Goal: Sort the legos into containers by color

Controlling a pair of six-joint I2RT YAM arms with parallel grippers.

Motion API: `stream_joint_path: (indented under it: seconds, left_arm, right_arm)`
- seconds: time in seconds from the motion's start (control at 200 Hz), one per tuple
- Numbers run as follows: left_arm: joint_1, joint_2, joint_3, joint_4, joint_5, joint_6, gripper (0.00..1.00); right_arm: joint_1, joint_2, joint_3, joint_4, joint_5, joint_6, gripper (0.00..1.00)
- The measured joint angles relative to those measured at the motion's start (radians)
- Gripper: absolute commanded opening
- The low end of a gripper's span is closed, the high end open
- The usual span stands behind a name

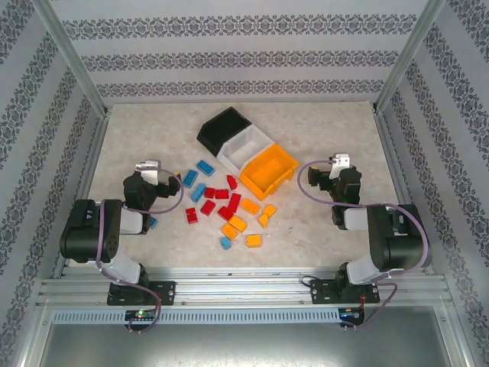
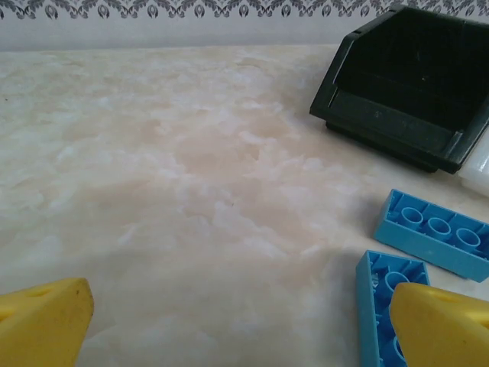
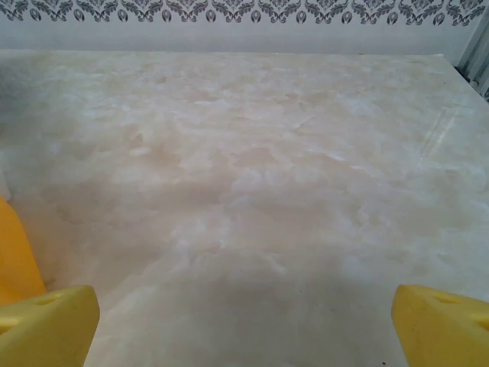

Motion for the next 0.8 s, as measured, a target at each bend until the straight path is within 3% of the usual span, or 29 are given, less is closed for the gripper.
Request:
stream_joint_path:
  seconds: [0.804]
  left_arm:
    - [0.000,0.000,0.027,-0.060,-0.078,-0.009,1.00]
  right_arm:
    - [0.000,0.000,0.005,-0.014,0.014,0.006,0.98]
